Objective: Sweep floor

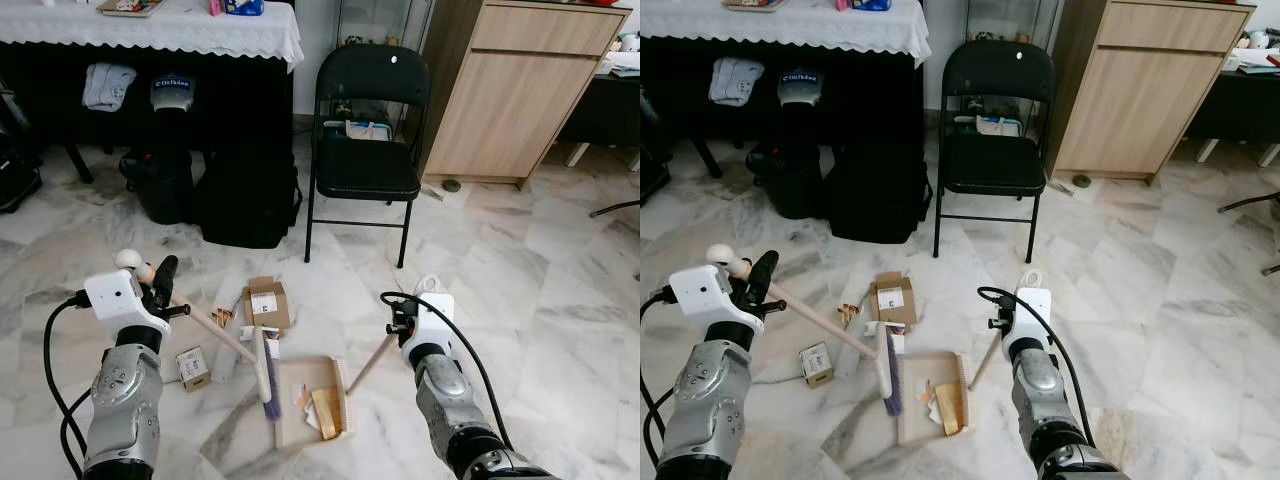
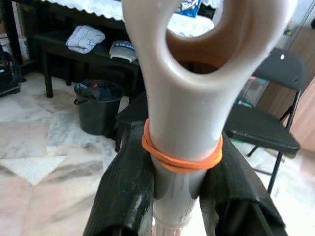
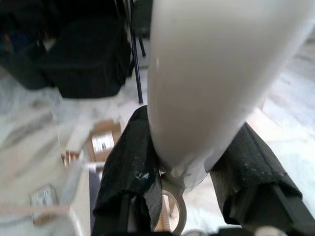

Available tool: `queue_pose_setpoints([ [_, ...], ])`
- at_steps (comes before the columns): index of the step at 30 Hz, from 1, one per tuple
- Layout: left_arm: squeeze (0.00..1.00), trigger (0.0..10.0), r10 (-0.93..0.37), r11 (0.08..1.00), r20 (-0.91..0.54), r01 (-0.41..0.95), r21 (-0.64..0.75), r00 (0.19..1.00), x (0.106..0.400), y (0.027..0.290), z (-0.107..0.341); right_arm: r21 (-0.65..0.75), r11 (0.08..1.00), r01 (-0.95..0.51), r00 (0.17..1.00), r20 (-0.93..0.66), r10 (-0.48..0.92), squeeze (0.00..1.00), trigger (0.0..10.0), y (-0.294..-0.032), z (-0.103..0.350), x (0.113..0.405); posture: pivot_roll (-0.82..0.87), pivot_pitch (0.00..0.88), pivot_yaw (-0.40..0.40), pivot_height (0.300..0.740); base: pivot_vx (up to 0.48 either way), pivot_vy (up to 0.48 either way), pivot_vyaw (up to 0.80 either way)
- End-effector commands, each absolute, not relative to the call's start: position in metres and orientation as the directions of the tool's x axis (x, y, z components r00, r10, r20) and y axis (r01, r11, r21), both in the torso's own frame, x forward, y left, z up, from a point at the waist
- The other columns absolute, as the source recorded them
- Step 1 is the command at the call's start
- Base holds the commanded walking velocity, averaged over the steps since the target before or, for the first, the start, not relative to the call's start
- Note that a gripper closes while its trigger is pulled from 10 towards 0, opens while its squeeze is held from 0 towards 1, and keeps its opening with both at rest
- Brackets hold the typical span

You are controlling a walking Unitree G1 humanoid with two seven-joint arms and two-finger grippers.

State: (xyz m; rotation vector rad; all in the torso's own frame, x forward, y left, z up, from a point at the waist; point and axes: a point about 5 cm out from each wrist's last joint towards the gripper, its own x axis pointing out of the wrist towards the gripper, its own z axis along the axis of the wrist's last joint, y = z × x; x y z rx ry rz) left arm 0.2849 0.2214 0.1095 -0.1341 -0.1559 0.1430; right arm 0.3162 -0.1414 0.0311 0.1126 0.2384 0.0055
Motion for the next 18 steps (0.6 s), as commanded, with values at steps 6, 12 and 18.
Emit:
queue_pose_setpoints([
  [6, 0.0, 10.0, 0.146, 0.989, 0.189, -0.142, -0.036, 0.971, 0.279, 0.219, 0.111, 0.142, 0.989, 0.046, 0.998, -0.057, -0.038, 0.0, 10.0, -0.148, 0.059, 0.326, 0.07, 0.03, -0.071, 0.74, 0.0, 0.0, 0.0],
  [12, 0.0, 10.0, 0.175, 0.984, 0.202, -0.177, -0.013, 0.964, 0.278, 0.215, 0.11, 0.143, 0.988, 0.057, 0.998, -0.033, -0.053, 0.0, 10.0, -0.153, 0.059, 0.323, 0.06, 0.024, -0.072, 0.74, 0.0, 0.0, 0.0],
  [18, 0.0, 10.0, 0.161, 0.986, 0.206, -0.166, 0.009, 0.965, 0.285, 0.211, 0.109, 0.122, 0.99, 0.068, 0.998, 0.005, -0.069, 0.0, 10.0, -0.158, 0.063, 0.321, 0.06, 0.007, -0.069, 0.74, 0.0, 0.0, 0.26],
])
